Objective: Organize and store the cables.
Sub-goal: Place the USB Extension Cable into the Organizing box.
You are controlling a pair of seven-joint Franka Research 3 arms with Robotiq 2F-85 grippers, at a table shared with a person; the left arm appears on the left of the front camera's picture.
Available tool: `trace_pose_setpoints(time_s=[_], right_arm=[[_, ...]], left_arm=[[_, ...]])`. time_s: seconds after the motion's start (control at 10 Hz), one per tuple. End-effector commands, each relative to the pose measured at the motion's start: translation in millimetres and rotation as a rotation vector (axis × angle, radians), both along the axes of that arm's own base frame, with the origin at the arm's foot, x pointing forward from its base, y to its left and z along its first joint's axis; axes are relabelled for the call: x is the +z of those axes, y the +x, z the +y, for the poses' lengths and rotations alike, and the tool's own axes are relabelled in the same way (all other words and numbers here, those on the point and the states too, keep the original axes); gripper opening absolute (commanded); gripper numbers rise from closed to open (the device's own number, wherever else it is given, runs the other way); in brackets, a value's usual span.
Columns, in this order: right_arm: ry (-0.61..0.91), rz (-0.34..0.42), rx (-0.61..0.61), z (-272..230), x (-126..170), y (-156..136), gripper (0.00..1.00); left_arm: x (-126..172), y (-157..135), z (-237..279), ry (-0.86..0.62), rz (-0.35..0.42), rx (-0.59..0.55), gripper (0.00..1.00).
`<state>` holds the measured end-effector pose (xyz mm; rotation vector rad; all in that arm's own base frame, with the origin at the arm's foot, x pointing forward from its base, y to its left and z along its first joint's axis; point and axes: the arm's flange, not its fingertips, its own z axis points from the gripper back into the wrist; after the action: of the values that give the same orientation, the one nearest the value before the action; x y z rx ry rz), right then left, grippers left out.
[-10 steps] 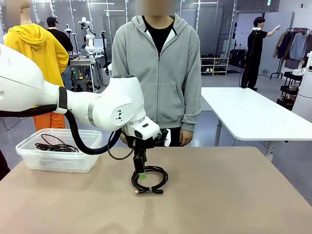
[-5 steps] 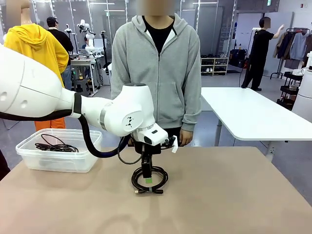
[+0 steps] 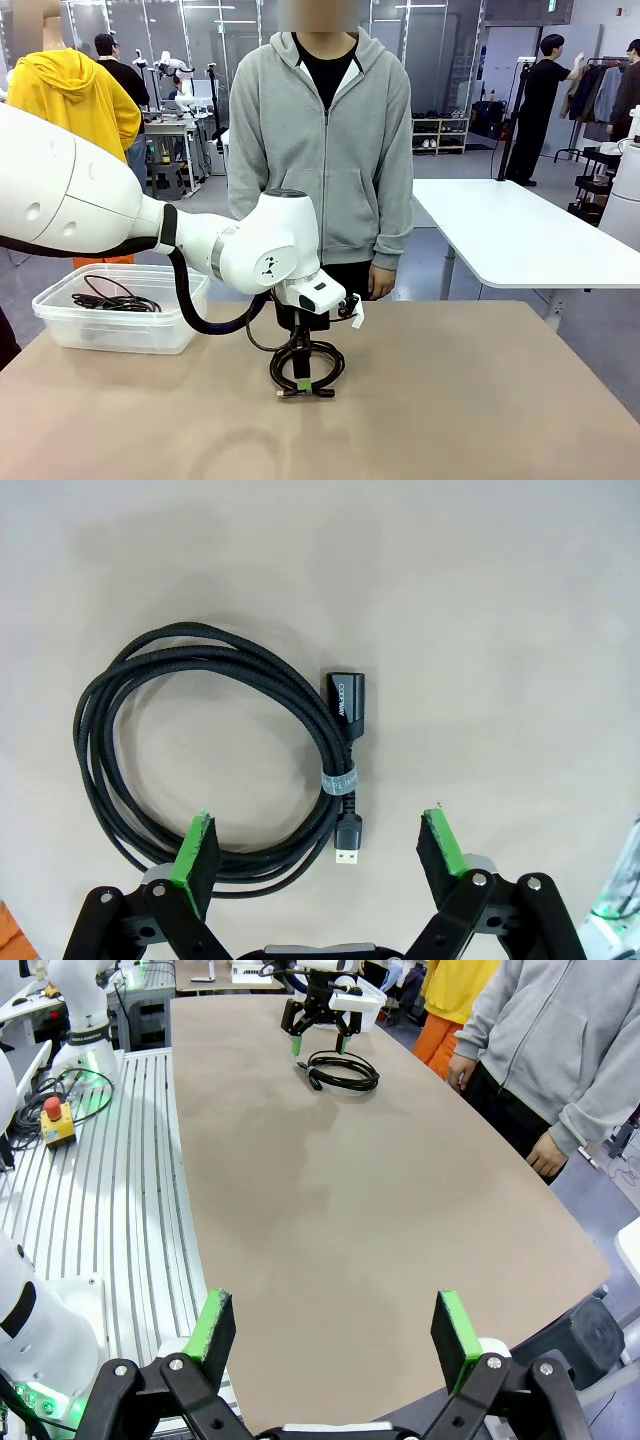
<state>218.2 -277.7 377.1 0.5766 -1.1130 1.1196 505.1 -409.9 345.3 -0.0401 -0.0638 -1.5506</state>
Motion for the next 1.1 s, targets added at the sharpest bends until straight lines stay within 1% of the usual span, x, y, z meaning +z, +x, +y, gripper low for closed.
trace_pose_setpoints(time_s=[0.0, 0.1, 0.3, 0.4, 0.5, 0.6, 0.7, 0.8, 1.0], right_arm=[[0.001, -0.013, -0.008, 2.6, 3.5, -1.1, 1.0], [0.001, -0.013, -0.008, 2.6, 3.5, -1.1, 1.0], [0.001, -0.013, -0.008, 2.6, 3.5, -1.1, 1.0], [0.001, -0.013, -0.008, 2.6, 3.5, -1.1, 1.0], [0.001, -0.013, -0.008, 2.6, 3.5, -1.1, 1.0], [0.001, -0.013, -0.008, 2.6, 3.5, -1.1, 1.0], [0.001, -0.013, -0.008, 2.6, 3.5, -1.1, 1.0], [0.001, -0.013, -0.008, 2.6, 3.5, -1.1, 1.0], [0.001, -0.013, -0.008, 2.6, 3.5, -1.1, 1.0]], left_arm=[[-5.6, -4.8, -5.6, 0.007, -0.005, 0.027, 1.0], [-11.3, -5.8, -6.9, 0.016, 0.004, 0.014, 1.0], [-23.1, -6.0, -7.4, 0.002, -0.018, 0.045, 1.0], [-30.8, -5.8, -7.5, -0.014, 0.0, 0.063, 1.0], [-35.6, -4.2, -6.3, 0.001, 0.005, 0.066, 1.0], [-37.6, -4.8, -7.8, -0.02, 0.047, 0.05, 1.0], [-37.0, -4.8, -9.0, 0.01, 0.017, 0.049, 1.0], [-37.1, -5.6, -10.0, 0.023, 0.004, 0.05, 1.0], [-35.1, -6.1, -11.6, 0.018, 0.0, 0.053, 1.0]])
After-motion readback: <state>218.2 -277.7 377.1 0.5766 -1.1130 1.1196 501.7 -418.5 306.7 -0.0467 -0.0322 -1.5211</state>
